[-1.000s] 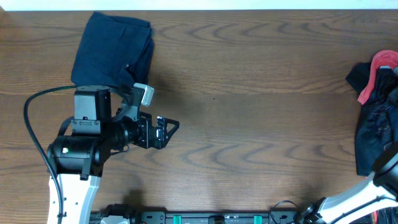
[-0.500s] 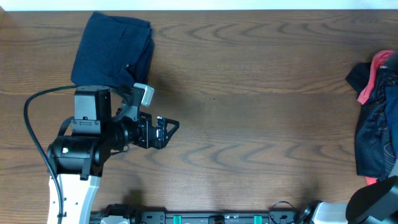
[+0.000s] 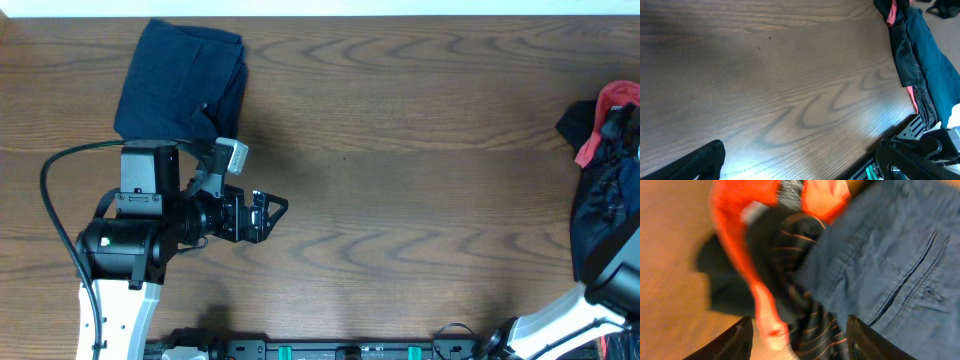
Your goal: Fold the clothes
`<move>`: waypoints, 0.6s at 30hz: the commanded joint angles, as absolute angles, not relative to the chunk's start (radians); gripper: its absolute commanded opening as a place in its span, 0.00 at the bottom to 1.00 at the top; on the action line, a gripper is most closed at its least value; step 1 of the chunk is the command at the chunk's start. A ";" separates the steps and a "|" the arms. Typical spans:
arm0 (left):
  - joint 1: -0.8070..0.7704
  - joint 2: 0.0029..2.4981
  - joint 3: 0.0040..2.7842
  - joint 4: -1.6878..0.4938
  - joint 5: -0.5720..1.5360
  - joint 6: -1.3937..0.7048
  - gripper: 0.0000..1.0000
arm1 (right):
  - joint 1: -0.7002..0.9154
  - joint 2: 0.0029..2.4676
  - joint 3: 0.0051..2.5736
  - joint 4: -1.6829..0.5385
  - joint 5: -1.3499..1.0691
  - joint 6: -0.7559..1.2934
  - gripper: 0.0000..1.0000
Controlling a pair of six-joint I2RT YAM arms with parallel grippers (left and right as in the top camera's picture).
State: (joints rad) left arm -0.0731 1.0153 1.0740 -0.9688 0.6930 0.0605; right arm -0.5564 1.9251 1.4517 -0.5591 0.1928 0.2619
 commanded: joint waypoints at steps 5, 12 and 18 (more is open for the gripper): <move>-0.075 1.012 1.090 -0.970 0.696 0.071 0.98 | -0.598 2.017 1.451 -0.526 0.202 0.231 0.58; -0.075 1.012 1.090 -0.971 0.696 0.071 0.98 | -0.636 2.070 1.451 -0.525 0.212 0.230 0.49; -0.075 1.012 1.090 -0.970 0.696 0.071 0.98 | -0.683 2.070 1.452 -0.524 0.221 0.231 0.36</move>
